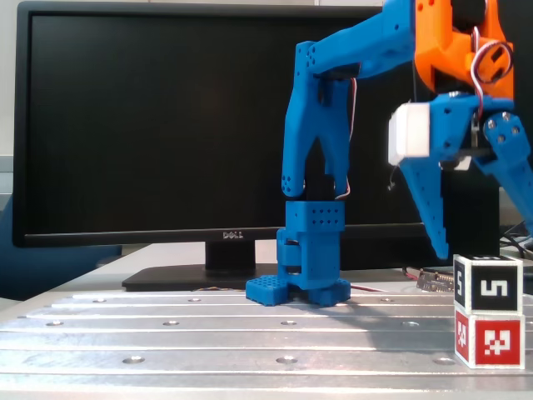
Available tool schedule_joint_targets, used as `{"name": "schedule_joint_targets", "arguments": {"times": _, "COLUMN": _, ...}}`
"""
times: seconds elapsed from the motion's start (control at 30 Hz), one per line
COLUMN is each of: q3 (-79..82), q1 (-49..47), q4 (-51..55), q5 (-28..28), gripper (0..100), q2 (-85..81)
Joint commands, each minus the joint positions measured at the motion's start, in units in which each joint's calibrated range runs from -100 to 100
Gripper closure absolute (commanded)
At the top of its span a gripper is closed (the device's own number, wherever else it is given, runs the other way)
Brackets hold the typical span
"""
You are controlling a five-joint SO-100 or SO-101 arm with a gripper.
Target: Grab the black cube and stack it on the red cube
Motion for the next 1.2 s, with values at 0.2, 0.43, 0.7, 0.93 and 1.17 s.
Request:
{"name": "schedule_joint_targets", "arguments": {"times": 0.2, "q3": -11.6, "q1": 1.4, "q4": 8.6, "q5": -0.1, "gripper": 67, "q2": -3.6}}
{"name": "schedule_joint_targets", "arguments": {"times": 0.43, "q3": -16.1, "q1": 6.1, "q4": 9.9, "q5": -2.7, "gripper": 67, "q2": -3.1}}
{"name": "schedule_joint_targets", "arguments": {"times": 0.7, "q3": -18.3, "q1": 14.1, "q4": 9.5, "q5": -10.6, "gripper": 67, "q2": -3.2}}
{"name": "schedule_joint_targets", "arguments": {"times": 0.93, "q3": -17.0, "q1": 17.3, "q4": 9.9, "q5": -17.6, "gripper": 67, "q2": -3.2}}
{"name": "schedule_joint_targets", "arguments": {"times": 1.17, "q3": -10.2, "q1": 17.6, "q4": 6.4, "q5": -25.7, "gripper": 67, "q2": -3.7}}
